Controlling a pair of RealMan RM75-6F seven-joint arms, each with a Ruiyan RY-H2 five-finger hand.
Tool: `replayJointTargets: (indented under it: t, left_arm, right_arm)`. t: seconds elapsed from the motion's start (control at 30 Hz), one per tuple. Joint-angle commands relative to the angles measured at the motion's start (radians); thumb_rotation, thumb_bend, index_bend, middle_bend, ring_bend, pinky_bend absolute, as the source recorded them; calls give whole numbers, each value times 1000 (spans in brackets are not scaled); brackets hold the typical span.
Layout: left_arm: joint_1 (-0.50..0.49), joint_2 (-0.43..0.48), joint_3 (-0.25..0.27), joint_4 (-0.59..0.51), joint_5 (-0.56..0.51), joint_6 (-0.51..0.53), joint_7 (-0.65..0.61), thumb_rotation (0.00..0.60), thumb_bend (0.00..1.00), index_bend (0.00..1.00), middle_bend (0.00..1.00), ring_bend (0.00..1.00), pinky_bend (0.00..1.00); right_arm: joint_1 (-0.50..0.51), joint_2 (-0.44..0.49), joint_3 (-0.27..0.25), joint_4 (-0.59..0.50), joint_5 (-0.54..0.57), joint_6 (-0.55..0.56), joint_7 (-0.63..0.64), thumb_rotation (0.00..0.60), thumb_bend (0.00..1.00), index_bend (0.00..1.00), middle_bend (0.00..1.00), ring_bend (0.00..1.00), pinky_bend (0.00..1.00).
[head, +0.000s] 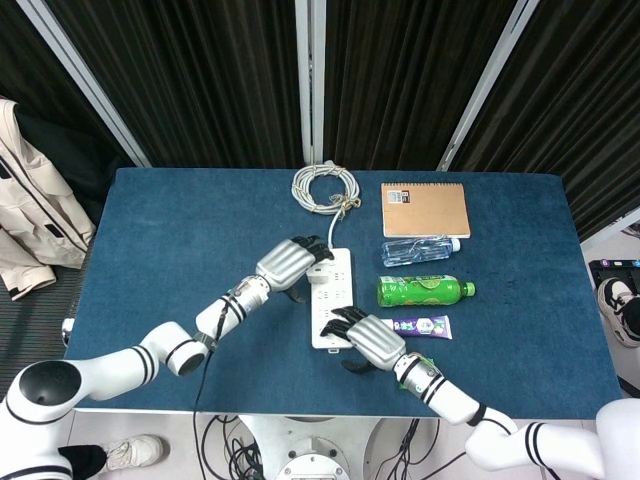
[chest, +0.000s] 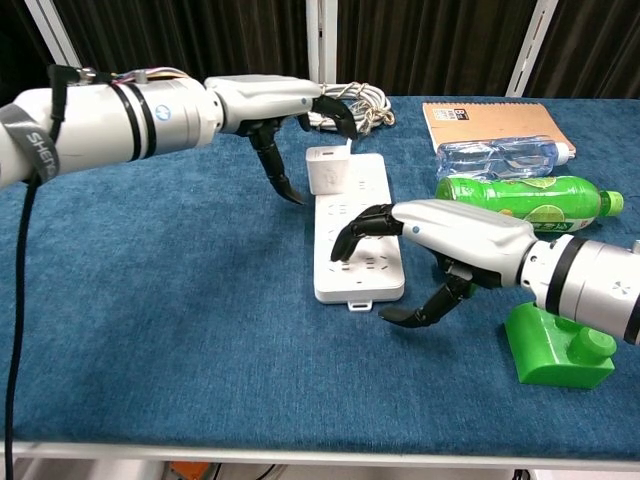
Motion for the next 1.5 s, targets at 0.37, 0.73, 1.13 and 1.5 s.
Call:
replayJointTargets:
  t: [0.37,0.73,1.13,1.5]
  left_arm:
    - [-85,-69,14,131,12,-29,-59,600,158,304,288,222,425]
    - [-125,-130,48,268,41,-12,-81,600,299,497,516,473,664]
    - [-139,-142,44,295,23,-6,-159,600,339,624,668,597,737]
    - [-134,-161,41,317,16,28,-250,600,389,705,763,670,756]
  right_arm:
    - [-1,-1,-16,9,4,29,41,600,241,278,270,90,130]
    - [8,3,-27,25,-9,40,110,600,240,278,270,90,130]
    - [14,-2,-36,49,-9,46,155,600,240,278,270,90,130]
    - [17,-3,-40,54,-7,49,177,600,241,278,270,90,132]
